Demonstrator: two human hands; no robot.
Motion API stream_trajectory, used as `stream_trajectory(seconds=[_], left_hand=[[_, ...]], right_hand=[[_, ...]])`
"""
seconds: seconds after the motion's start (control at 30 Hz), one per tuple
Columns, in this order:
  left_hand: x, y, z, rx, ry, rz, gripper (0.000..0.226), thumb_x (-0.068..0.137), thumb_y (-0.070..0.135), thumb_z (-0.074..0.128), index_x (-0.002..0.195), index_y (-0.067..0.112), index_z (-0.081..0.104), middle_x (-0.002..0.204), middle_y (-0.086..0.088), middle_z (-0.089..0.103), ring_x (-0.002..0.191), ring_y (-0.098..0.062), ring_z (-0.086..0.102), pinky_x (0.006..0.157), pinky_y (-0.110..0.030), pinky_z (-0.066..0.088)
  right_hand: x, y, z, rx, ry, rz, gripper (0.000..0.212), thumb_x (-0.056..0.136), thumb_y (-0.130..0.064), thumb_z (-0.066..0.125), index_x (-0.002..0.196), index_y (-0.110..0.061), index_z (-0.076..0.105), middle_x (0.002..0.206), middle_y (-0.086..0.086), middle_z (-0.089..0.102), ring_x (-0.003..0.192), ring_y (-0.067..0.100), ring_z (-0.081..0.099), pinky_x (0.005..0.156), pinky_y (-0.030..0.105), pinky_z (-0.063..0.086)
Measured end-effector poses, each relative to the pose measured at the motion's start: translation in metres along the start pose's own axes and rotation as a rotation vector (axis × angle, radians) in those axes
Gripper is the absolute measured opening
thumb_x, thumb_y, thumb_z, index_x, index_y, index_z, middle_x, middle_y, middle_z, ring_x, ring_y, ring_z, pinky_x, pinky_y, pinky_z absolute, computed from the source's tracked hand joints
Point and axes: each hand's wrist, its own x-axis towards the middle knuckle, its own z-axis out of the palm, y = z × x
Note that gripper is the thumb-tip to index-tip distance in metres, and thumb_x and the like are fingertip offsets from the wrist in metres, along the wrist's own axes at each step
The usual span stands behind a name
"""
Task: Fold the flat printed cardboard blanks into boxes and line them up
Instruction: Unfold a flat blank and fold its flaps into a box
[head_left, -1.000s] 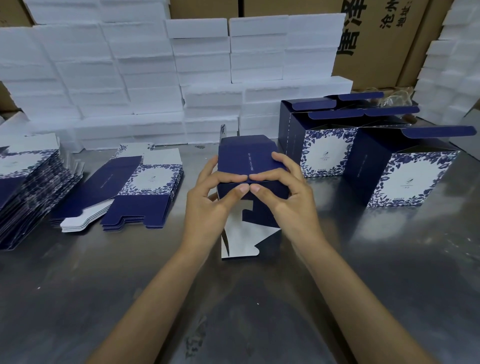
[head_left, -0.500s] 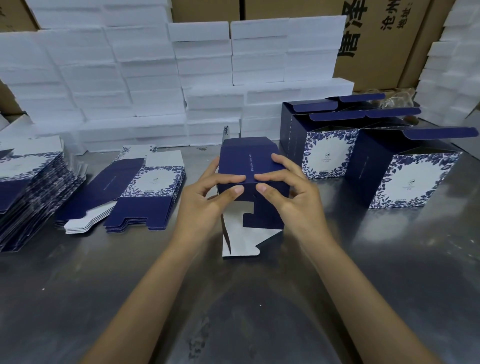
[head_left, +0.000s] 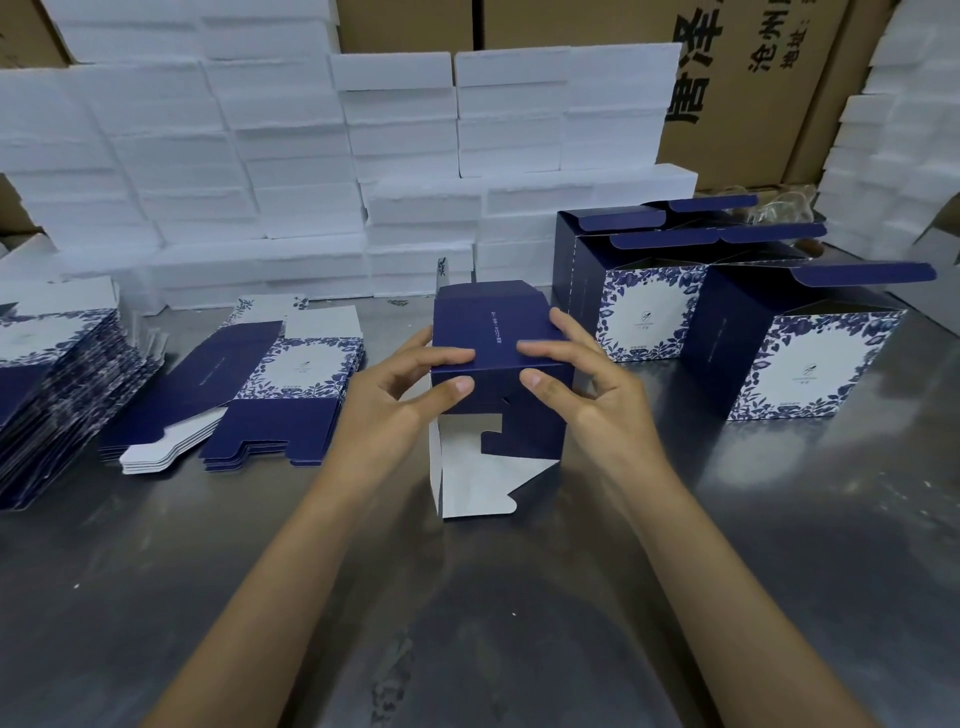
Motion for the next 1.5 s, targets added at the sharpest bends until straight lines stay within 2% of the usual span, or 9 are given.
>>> stream_trajectory(seconds=[0.23,0.37,0.5,0.8,1.0,1.13,1.27,1.37,1.5], left_hand=[[-0.004,-0.004,0.008,0.079,0.185,0.060,0.026,0.094,0.004,0.065,0.108,0.024,0.073,0.124,0.005,0.069,0.109,0.001,0.064,0.087,-0.014,0.049],[0.000,-0.009,-0.001,-0.013,0.374,-0.022,0.032,0.100,0.009,0.057,0.125,0.028,0.059,0.127,0.004,0.066,0.099,0.004,0.065,0.077,-0.008,0.047],[0.001,-0.013,0.004,-0.209,0.414,-0.235,0.036,0.103,0.005,0.048,0.125,0.033,0.055,0.124,0.002,0.067,0.086,-0.006,0.068,0.068,-0.023,0.054],[-0.016,-0.020,0.038,-0.204,-0.127,-0.715,0.032,0.103,0.022,0.053,0.127,0.002,0.048,0.086,-0.018,0.075,0.061,-0.023,0.073,0.043,-0.026,0.053],[-0.018,-0.020,0.031,-0.110,-0.548,-0.832,0.051,0.105,0.042,0.040,0.107,0.000,0.067,0.093,-0.019,0.074,0.062,-0.020,0.071,0.040,-0.022,0.049],[-0.013,-0.002,0.015,0.188,-0.502,-0.787,0.041,0.099,0.024,0.047,0.070,0.006,0.069,0.066,-0.016,0.068,0.047,-0.020,0.062,0.037,-0.020,0.043],[-0.002,0.015,-0.008,0.413,0.091,-0.516,0.046,0.090,0.026,0.047,0.046,0.013,0.050,0.053,-0.012,0.059,0.042,-0.023,0.046,0.043,-0.023,0.036],[-0.004,0.015,-0.010,0.459,0.425,-0.047,0.023,0.093,0.031,0.054,0.078,0.014,0.057,0.080,0.004,0.063,0.073,-0.020,0.055,0.063,-0.024,0.044],[-0.008,0.009,0.004,0.537,0.078,0.119,0.034,0.094,0.032,0.067,0.126,0.037,0.058,0.133,0.030,0.050,0.128,0.010,0.041,0.104,-0.012,0.034]], right_hand=[[0.002,0.003,-0.004,-0.022,0.107,-0.007,0.029,0.098,-0.023,0.065,0.125,-0.035,0.067,0.155,-0.017,0.041,0.132,-0.015,0.042,0.096,0.010,0.046],[0.008,0.016,-0.012,0.013,0.240,0.243,0.032,0.108,-0.021,0.046,0.138,-0.032,0.052,0.140,-0.014,0.053,0.134,0.009,0.050,0.115,0.043,0.041],[0.004,0.022,0.001,-0.006,0.076,0.337,0.025,0.105,-0.020,0.053,0.126,-0.032,0.058,0.127,-0.009,0.065,0.122,0.011,0.060,0.110,0.038,0.047],[0.002,0.000,-0.007,0.016,-0.015,0.017,0.033,0.098,-0.010,0.063,0.130,-0.020,0.064,0.147,-0.011,0.051,0.123,-0.014,0.052,0.097,0.010,0.044],[-0.004,-0.010,-0.004,-0.191,-0.159,-0.030,0.031,0.093,-0.005,0.069,0.120,-0.020,0.068,0.155,-0.011,0.040,0.141,-0.006,0.037,0.120,0.029,0.032],[-0.006,-0.010,-0.001,-0.241,-0.155,-0.026,0.031,0.092,-0.010,0.072,0.120,-0.025,0.069,0.153,-0.014,0.041,0.139,-0.007,0.038,0.120,0.036,0.031],[-0.006,-0.010,-0.001,-0.230,-0.149,-0.010,0.033,0.091,-0.013,0.074,0.121,-0.026,0.070,0.153,-0.015,0.040,0.139,-0.009,0.038,0.121,0.036,0.031],[-0.006,-0.009,0.000,-0.226,-0.147,-0.010,0.034,0.090,-0.013,0.074,0.122,-0.025,0.070,0.153,-0.014,0.040,0.139,-0.006,0.038,0.120,0.038,0.032],[-0.006,-0.011,0.001,-0.213,-0.142,-0.008,0.032,0.088,-0.012,0.076,0.118,-0.024,0.071,0.152,-0.013,0.041,0.138,-0.002,0.042,0.117,0.045,0.035]])
